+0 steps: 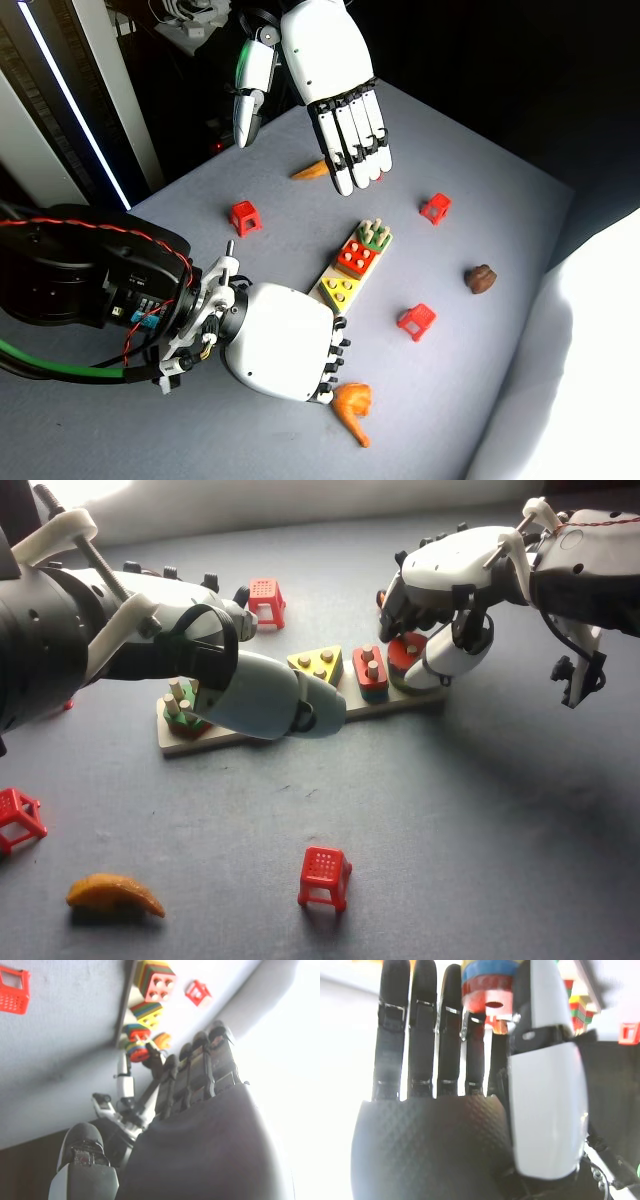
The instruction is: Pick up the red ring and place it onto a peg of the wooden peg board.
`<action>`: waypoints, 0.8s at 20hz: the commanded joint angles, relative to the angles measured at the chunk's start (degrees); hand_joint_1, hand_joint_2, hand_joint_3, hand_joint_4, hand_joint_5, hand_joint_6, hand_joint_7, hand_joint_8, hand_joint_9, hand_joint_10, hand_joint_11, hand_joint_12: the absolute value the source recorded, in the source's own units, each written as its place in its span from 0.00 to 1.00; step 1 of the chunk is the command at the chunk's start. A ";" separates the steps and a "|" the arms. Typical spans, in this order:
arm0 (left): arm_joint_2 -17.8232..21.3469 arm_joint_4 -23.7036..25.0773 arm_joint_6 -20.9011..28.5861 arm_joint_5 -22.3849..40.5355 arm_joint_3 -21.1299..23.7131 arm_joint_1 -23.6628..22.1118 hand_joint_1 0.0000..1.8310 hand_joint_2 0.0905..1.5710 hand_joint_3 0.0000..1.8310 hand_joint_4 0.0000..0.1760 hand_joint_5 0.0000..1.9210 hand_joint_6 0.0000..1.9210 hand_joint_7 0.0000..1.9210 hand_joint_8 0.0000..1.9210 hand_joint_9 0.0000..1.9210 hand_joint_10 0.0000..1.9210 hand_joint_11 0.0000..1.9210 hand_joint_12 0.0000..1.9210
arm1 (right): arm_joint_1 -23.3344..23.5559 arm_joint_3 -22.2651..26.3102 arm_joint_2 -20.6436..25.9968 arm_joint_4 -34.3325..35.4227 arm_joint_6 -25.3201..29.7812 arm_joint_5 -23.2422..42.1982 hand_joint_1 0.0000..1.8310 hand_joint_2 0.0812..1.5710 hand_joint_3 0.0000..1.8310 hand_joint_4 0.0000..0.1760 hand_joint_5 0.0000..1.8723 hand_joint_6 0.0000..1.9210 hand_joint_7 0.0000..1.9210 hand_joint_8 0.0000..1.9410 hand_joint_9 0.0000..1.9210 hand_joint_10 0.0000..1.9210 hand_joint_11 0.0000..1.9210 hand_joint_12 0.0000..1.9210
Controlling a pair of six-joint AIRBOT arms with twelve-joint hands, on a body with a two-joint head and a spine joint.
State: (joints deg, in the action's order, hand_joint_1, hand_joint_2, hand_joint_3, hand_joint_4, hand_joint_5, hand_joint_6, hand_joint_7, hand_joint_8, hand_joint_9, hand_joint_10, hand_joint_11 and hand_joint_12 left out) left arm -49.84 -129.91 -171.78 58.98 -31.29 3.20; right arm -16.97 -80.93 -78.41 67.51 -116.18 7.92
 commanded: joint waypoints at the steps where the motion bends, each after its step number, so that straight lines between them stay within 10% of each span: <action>1: 0.00 3.36 0.06 -1.70 -0.12 -0.61 0.00 0.65 0.00 0.00 0.02 0.00 0.00 0.00 0.00 0.00 0.00 0.00 | 0.40 0.01 0.59 -0.61 0.16 2.71 0.49 0.61 0.00 0.00 0.32 0.00 0.35 0.00 0.35 0.00 0.26 0.28; 6: 0.00 3.21 0.06 -1.70 -0.15 -0.65 0.00 0.64 0.00 0.00 0.01 0.00 0.00 0.00 0.00 0.00 0.00 0.00 | 0.90 6.57 6.56 -0.61 0.21 3.13 0.48 0.61 0.00 0.00 0.31 0.00 0.35 0.00 0.35 0.00 0.26 0.25; 14: -0.01 3.11 0.30 -1.71 -0.26 -0.95 0.00 0.65 0.00 0.00 0.01 0.00 0.00 0.00 0.00 0.00 0.00 0.00 | 1.45 32.40 32.21 -0.66 -4.55 3.34 0.33 0.60 0.00 0.00 0.34 0.01 0.37 0.01 0.38 0.01 0.28 0.27; 15: 0.00 3.11 0.29 -1.71 -0.26 -1.00 0.00 0.65 0.00 0.00 0.01 0.00 0.00 0.00 0.00 0.00 0.00 0.00 | 1.74 34.11 34.14 -0.66 -7.01 3.24 0.25 0.61 0.00 0.00 0.42 0.02 0.46 0.04 0.47 0.05 0.31 0.40; 16: 0.00 3.11 0.29 -1.71 -0.25 -1.07 0.00 0.64 0.00 0.00 0.01 0.00 0.00 0.00 0.00 0.00 0.00 0.00 | 2.14 35.91 36.45 -0.66 -8.19 3.21 0.21 0.61 0.00 0.00 0.42 0.23 0.39 0.40 0.33 0.58 0.27 0.72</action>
State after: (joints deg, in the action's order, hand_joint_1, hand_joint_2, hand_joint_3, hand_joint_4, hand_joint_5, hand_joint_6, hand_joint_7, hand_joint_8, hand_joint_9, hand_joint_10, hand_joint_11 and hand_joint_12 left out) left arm -49.84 -130.26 -171.52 59.00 -31.42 2.96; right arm -15.49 -43.59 -40.42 67.53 -124.64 8.45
